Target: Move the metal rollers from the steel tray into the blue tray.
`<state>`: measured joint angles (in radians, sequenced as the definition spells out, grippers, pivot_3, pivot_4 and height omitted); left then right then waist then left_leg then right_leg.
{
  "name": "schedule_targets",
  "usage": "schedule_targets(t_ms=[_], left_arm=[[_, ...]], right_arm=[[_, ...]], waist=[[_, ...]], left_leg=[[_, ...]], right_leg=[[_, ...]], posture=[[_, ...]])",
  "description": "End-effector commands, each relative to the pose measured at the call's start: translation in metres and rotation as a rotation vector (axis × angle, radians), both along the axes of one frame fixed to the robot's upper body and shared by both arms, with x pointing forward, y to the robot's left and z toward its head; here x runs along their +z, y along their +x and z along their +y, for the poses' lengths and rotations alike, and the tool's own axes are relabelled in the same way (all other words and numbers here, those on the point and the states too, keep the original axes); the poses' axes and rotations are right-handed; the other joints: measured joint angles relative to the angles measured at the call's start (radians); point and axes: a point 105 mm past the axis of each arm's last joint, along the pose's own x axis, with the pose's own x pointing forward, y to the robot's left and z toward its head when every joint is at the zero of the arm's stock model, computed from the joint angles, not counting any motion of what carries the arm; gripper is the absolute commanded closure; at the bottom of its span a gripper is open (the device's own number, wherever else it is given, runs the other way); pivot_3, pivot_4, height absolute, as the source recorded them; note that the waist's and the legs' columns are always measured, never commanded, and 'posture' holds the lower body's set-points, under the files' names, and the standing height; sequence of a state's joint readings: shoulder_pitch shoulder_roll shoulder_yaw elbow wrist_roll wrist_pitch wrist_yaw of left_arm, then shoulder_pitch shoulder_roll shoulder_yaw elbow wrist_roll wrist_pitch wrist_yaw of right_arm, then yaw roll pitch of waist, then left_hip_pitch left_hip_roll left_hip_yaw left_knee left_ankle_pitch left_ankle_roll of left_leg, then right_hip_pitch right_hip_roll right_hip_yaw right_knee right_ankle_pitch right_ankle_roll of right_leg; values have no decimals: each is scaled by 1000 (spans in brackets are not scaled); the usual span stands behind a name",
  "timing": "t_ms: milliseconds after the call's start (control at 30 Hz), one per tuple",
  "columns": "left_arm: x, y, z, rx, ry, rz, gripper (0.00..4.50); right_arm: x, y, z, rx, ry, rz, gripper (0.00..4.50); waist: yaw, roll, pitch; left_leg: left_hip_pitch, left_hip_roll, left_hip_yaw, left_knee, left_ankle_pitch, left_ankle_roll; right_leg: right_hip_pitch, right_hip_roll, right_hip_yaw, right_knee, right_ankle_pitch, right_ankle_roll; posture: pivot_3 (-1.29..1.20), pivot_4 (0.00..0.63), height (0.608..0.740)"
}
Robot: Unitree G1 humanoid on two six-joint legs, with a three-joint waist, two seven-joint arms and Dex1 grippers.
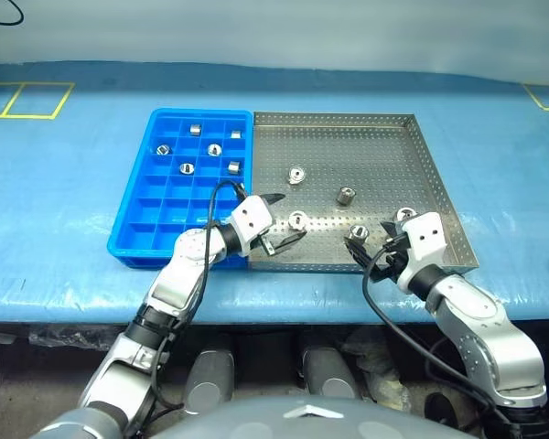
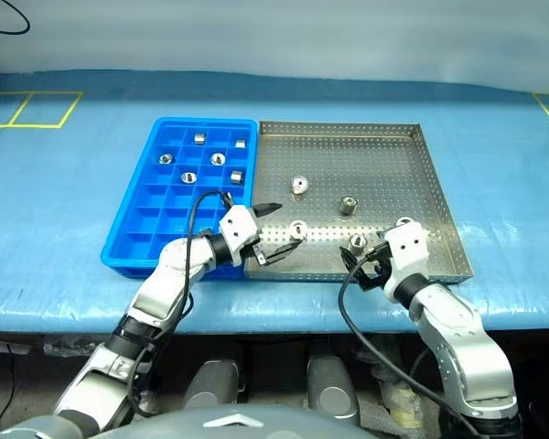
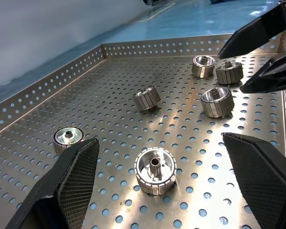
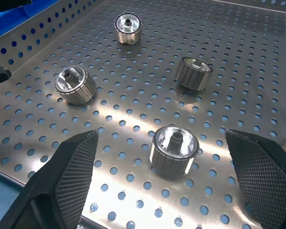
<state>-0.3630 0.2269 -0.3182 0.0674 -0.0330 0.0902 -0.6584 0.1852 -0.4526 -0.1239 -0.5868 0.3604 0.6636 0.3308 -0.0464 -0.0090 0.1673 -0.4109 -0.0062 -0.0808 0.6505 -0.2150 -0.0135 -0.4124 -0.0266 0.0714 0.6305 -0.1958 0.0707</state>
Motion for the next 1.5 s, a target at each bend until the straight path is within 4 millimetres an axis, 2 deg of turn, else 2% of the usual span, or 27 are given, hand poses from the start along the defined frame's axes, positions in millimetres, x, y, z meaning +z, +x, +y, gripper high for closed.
schedule_targets(t_ms=[33,300,467,867,967,1200,1300,1367,1500], left_arm=[[12,11,-6,20,14,-29,0],[14,40,-9,54,140,124,0],[12,42,-9,19,228,192,0],[-28,38,10,112,396,336,0],[-32,39,13,148,398,332,537],[-35,33,11,127,353,362,2800],[-27,36,9,160,282,371,2801],[-14,43,9,206,185,363,2801],[38,62,11,335,-95,198,2801]], right_arm=[[14,-3,-3,-27,-17,-65,10],[9,-8,-7,-63,-6,-62,10],[6,-10,-7,-78,-4,-61,10],[2,-12,-7,-85,-6,-59,10],[4,-10,-8,-85,-7,-65,0],[2,-7,-7,-70,-18,-64,0],[2,-6,-7,-67,-17,-64,0],[1,-5,-7,-64,-18,-64,0],[1,0,-4,-41,-16,-64,0]], waist=[[-8,0,0],[-50,0,0],[-75,0,0],[-99,0,0],[-99,0,0],[-97,0,0],[-97,0,0],[-94,0,0],[-85,-1,0]], left_leg=[[0,0,0,0,0,0],[0,0,1,1,0,0],[0,0,1,0,0,0],[0,0,2,0,0,0],[0,0,2,0,0,0],[2,0,2,0,0,0],[2,0,2,0,0,0],[2,0,3,0,0,0],[1,0,3,1,0,0]], right_leg=[[0,0,0,0,0,0],[0,1,1,1,0,1],[-1,1,1,1,0,1],[-2,1,3,3,0,1],[-2,1,3,3,0,1],[-1,1,3,4,0,1],[-1,1,3,4,0,1],[-1,1,4,4,0,1],[-2,1,4,5,0,1]], posture=[[-161,150,740],[-202,150,740],[-221,150,740],[-222,150,740],[-211,150,740],[-199,150,740],[-190,150,740],[-182,150,740],[-136,150,740]])
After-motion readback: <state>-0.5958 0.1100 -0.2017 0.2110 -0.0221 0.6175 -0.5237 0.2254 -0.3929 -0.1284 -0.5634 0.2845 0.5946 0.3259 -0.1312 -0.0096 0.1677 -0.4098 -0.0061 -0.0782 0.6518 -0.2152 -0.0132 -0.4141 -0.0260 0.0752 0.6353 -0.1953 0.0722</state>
